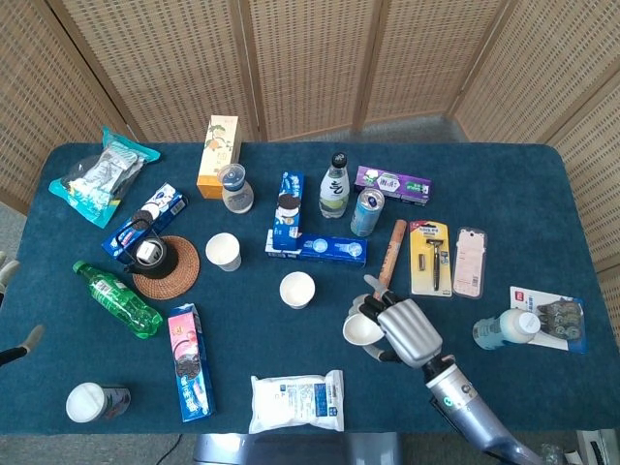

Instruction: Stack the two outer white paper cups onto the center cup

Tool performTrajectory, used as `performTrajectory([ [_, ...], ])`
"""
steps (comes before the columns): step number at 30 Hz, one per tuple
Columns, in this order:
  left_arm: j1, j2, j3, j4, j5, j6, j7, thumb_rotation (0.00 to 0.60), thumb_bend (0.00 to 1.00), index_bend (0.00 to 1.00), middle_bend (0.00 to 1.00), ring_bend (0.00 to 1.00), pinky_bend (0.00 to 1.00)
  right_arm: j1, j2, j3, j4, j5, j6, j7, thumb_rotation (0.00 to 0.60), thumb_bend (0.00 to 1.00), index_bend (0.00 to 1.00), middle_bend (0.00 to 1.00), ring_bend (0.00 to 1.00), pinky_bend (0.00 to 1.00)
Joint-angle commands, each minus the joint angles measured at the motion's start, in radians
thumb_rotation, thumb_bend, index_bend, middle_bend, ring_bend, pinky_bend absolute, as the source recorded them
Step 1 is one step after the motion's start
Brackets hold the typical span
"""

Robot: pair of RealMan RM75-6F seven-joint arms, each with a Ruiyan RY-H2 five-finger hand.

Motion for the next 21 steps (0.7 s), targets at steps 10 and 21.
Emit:
performTrajectory([
  [10, -0.002, -0.002, 0.001, 0.003, -0.003, -0.007, 0.001, 0.6, 0.32, 0.0, 0.0, 0.0, 0.0, 0.172, -0.087, 0.173, -0.033, 0.186, -0.103, -0.155, 0.6, 0.35, 0.35, 0.33, 0.06, 0.39],
  [21, 0.0, 0.008, -0.003, 0.002, -0.007, -0.004, -0.02, 0.6, 0.32, 0.0, 0.0, 0.0, 0.0, 0.284, -0.185, 0.208, -0.005, 0.338, -0.157, -0.236, 0.6, 0.37, 0.35, 0.32, 0.06, 0.39],
])
